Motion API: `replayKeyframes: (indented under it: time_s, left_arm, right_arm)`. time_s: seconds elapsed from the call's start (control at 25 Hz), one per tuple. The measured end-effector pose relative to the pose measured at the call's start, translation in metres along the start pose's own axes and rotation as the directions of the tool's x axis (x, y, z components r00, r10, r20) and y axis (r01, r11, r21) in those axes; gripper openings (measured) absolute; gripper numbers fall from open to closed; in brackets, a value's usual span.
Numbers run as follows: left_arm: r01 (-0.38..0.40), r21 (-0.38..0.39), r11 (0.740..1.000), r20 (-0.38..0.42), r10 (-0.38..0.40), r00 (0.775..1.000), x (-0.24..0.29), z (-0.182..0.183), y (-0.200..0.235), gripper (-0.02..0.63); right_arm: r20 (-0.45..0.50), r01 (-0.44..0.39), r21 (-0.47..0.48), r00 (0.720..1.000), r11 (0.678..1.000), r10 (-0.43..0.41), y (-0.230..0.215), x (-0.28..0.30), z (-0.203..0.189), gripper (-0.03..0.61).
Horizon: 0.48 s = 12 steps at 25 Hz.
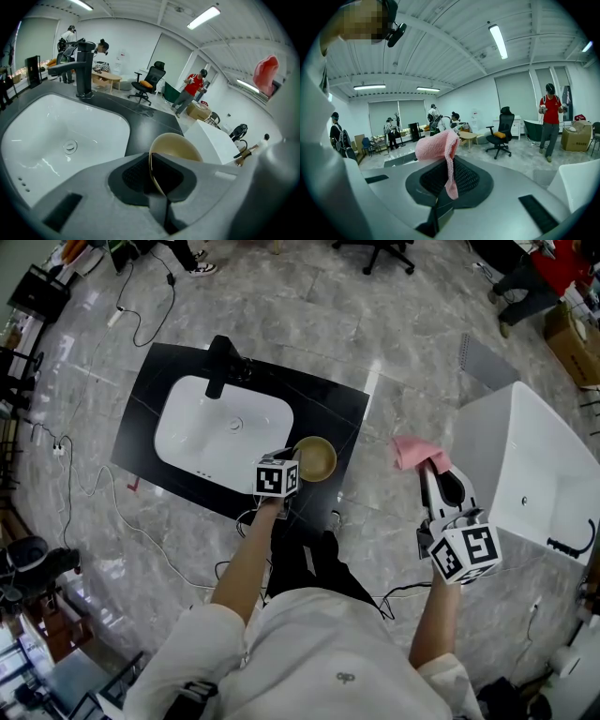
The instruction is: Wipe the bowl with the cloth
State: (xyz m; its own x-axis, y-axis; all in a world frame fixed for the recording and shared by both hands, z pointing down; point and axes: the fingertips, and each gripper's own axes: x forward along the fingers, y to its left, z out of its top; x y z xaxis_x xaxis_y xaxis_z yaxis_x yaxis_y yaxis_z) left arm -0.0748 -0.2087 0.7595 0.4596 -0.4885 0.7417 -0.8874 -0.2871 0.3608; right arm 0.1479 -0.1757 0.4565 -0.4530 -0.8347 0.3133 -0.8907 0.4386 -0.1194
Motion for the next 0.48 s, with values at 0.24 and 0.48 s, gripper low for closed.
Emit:
replayKeyframes:
  time_s: [0.24,0.48]
  left_arm:
    - [-0.012,-0.003,1.0,0.009,0.012,1.0,-0.008,0.006,-0.003,0.028]
    - [-0.032,0.004,0.999,0.079,0.031,0.996,-0.037,0.037,-0.011,0.028]
  right_arm:
    - [0.024,-0.003,-0.002,1.0,1.0,0.003,-0.002,-0.001,0.007,0.015]
    - [0.08,-0.014,-0.015,0.997,1.0,0.016,0.0,-0.007,0.031,0.015]
